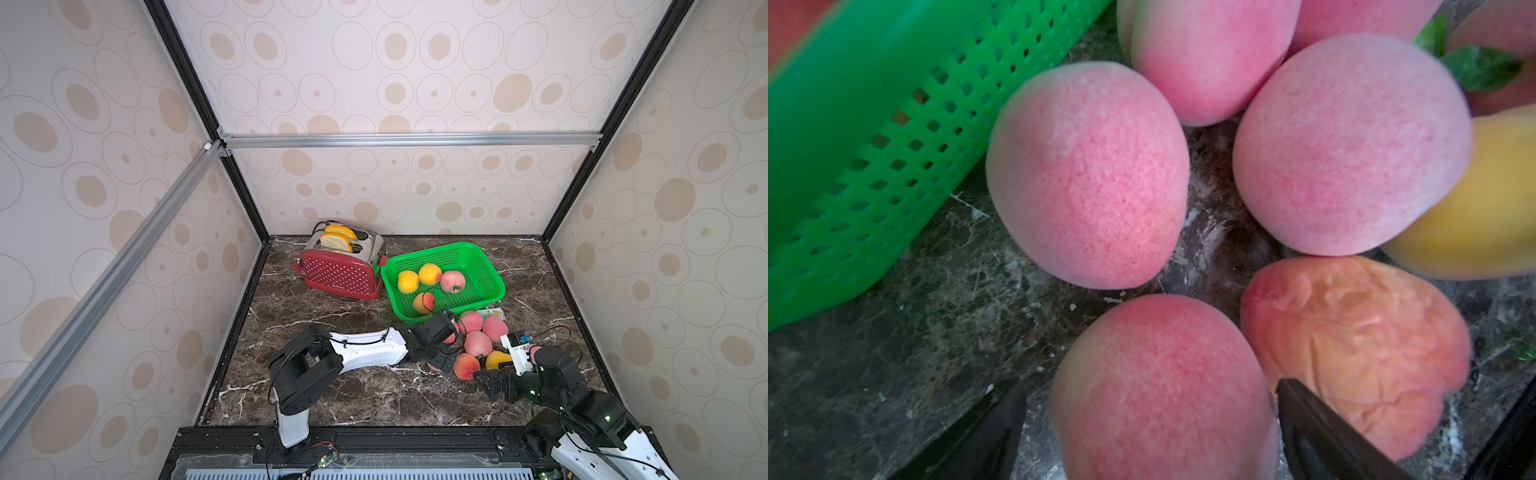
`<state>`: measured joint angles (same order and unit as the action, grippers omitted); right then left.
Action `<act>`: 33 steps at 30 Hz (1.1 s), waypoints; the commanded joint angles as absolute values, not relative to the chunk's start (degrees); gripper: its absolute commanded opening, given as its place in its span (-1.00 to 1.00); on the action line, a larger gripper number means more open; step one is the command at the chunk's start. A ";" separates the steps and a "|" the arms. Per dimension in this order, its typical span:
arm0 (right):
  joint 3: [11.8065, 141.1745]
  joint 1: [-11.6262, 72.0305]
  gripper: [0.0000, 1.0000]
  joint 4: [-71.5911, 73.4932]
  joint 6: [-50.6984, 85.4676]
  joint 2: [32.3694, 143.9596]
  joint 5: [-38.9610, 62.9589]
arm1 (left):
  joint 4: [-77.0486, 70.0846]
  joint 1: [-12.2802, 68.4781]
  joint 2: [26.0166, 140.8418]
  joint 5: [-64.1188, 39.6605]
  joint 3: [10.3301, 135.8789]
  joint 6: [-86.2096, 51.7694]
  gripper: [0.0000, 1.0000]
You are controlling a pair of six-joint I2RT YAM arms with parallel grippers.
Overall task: Put the peaches into the basket
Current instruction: Pick up the peach from the center of the board.
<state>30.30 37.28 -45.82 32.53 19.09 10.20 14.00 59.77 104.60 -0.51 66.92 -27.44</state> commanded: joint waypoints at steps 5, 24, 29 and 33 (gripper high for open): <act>29.53 37.61 0.98 -44.39 31.59 20.08 10.87 | 14.76 59.16 105.84 -0.16 69.26 -27.33 0.80; 29.36 37.57 0.99 -44.21 31.81 18.75 11.29 | 14.70 59.22 104.75 -0.48 68.82 -27.87 0.50; 30.00 37.56 1.00 -44.19 32.14 18.59 11.43 | 15.09 59.28 102.73 -0.61 68.13 -27.77 0.47; 31.59 37.60 1.00 -43.52 31.85 19.38 12.13 | 16.07 59.31 100.42 -0.70 67.96 -27.75 0.46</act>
